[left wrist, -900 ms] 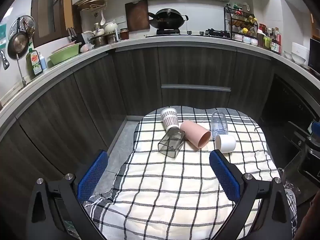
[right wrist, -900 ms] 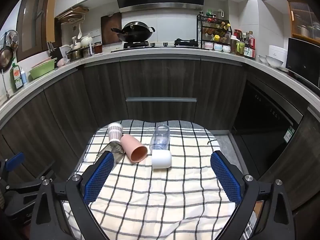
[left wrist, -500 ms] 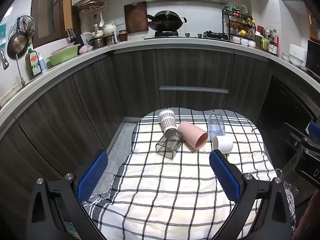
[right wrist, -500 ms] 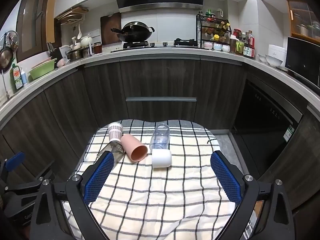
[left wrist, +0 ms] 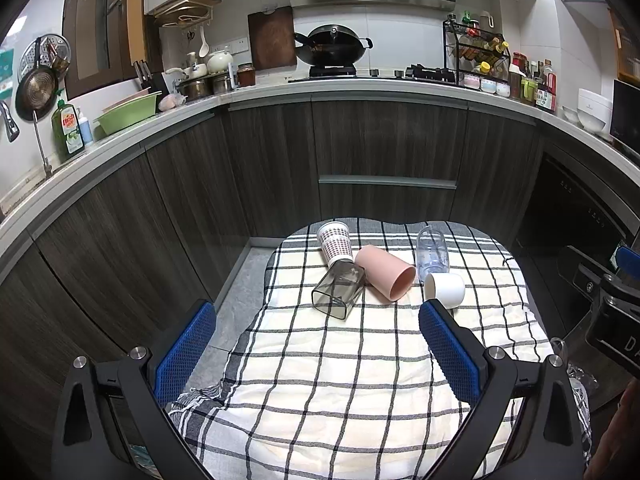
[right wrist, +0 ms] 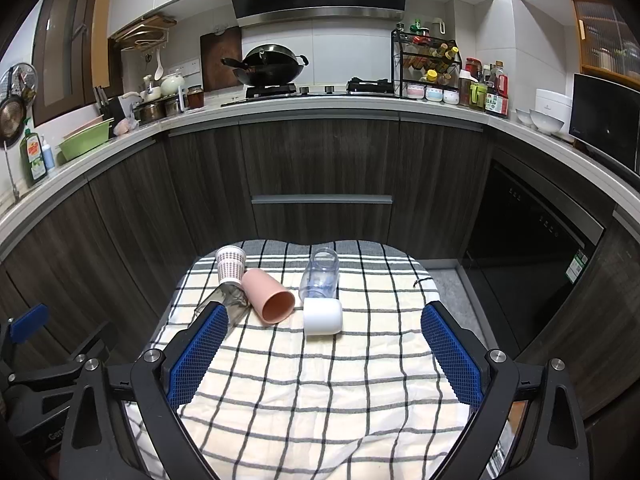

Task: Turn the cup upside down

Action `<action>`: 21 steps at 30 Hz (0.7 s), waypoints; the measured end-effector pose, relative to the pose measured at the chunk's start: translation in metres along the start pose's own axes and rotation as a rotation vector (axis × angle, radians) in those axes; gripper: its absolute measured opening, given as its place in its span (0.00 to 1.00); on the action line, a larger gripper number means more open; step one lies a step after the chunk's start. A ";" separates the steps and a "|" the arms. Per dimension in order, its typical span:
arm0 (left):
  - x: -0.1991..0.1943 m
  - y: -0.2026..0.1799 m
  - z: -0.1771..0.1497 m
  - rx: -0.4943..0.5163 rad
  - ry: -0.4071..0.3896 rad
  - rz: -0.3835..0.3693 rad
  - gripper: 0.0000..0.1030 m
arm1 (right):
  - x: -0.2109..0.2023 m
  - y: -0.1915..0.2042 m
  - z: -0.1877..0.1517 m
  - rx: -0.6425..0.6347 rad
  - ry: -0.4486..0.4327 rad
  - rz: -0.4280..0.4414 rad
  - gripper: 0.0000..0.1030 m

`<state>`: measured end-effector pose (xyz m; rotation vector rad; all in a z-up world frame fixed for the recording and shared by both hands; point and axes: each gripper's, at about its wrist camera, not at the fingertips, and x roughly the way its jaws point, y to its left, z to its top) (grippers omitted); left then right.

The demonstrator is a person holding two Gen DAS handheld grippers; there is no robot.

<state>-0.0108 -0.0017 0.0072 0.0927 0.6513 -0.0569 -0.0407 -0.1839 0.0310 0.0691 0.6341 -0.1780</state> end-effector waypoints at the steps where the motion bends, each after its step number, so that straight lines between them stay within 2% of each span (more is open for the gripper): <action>1: -0.001 0.000 0.000 -0.001 0.000 0.000 1.00 | 0.000 0.000 0.000 0.000 -0.001 0.001 0.95; 21: -0.002 0.000 0.000 0.001 0.004 -0.002 1.00 | -0.001 -0.002 0.000 0.003 0.000 0.002 0.95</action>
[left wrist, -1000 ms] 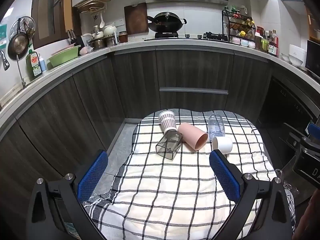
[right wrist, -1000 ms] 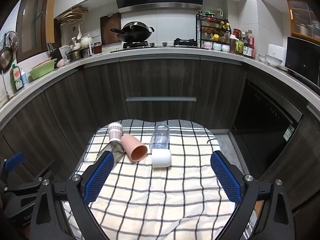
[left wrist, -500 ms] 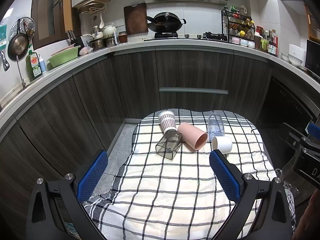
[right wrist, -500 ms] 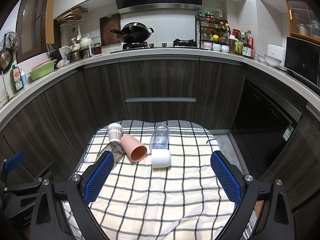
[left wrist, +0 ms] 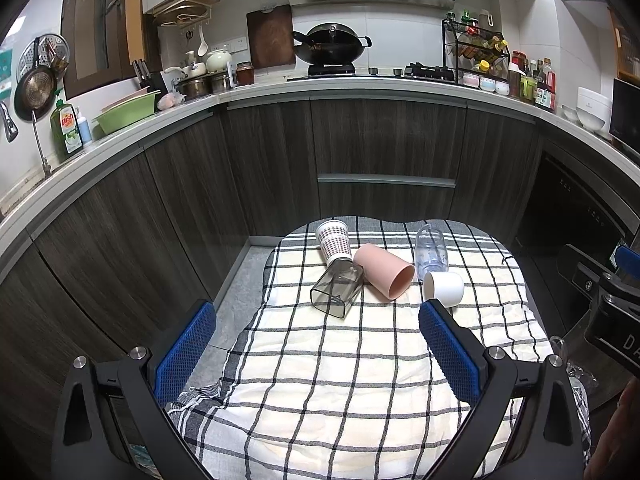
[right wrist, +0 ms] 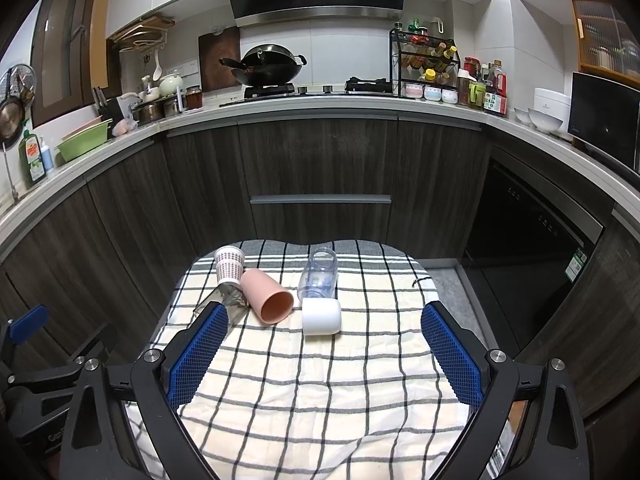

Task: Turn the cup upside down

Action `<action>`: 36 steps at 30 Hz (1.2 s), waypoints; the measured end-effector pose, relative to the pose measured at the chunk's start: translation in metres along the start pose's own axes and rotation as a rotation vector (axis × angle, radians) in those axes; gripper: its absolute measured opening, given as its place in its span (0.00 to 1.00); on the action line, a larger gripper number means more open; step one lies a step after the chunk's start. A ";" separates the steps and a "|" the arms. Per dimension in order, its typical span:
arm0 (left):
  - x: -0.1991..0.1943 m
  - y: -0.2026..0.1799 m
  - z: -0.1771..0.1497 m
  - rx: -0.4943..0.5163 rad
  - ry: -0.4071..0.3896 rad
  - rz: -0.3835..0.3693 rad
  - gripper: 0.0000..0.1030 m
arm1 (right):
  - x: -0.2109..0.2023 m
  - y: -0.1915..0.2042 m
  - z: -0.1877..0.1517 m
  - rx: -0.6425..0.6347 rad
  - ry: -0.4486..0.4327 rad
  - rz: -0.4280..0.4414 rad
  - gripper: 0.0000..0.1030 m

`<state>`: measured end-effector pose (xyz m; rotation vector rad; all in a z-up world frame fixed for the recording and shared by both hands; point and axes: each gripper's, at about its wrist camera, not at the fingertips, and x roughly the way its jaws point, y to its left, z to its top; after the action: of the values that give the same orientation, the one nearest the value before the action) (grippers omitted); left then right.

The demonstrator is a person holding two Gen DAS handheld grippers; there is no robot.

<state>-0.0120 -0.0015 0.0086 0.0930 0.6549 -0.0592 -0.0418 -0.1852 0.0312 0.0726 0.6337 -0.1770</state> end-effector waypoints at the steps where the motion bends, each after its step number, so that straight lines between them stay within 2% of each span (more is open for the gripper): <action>1: 0.001 -0.001 0.000 0.001 0.001 0.001 1.00 | 0.001 0.000 0.000 0.000 0.000 0.000 0.95; 36: 0.006 -0.001 -0.002 0.004 0.010 0.003 1.00 | 0.009 0.001 -0.004 0.003 0.003 0.001 0.95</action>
<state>-0.0084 -0.0025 0.0037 0.0982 0.6648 -0.0568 -0.0371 -0.1853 0.0230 0.0766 0.6365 -0.1766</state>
